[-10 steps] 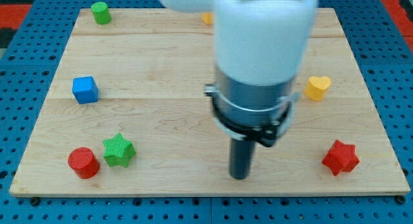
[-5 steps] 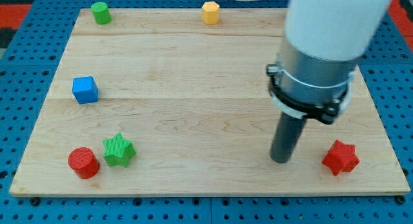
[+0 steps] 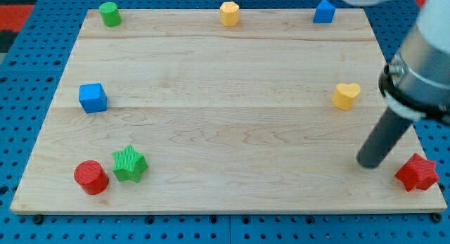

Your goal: Push the red star above the red circle

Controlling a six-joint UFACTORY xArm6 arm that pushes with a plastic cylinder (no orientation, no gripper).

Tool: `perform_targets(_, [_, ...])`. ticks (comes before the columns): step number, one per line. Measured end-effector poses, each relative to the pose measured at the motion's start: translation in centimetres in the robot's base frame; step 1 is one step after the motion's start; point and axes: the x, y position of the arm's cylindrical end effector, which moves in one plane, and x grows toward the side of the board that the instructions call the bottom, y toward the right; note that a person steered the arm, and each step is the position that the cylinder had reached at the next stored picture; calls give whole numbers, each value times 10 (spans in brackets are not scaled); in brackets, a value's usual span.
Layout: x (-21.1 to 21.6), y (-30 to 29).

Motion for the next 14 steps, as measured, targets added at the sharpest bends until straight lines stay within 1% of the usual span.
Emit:
perform_targets(1, [-38,55])
perform_targets(2, [-18,138])
perform_targets(3, [23,104])
perform_targets(4, [61,52])
perform_targets(5, [62,5])
perform_targets(6, [67,-19])
perform_targets(7, [71,-65])
perform_targets(8, [73,-129])
perform_targets(9, [68,-184])
perform_targets(10, [45,-192])
perform_targets(12, [-6,-184])
perform_targets(13, [-7,-240])
perform_targets(14, [-18,-283])
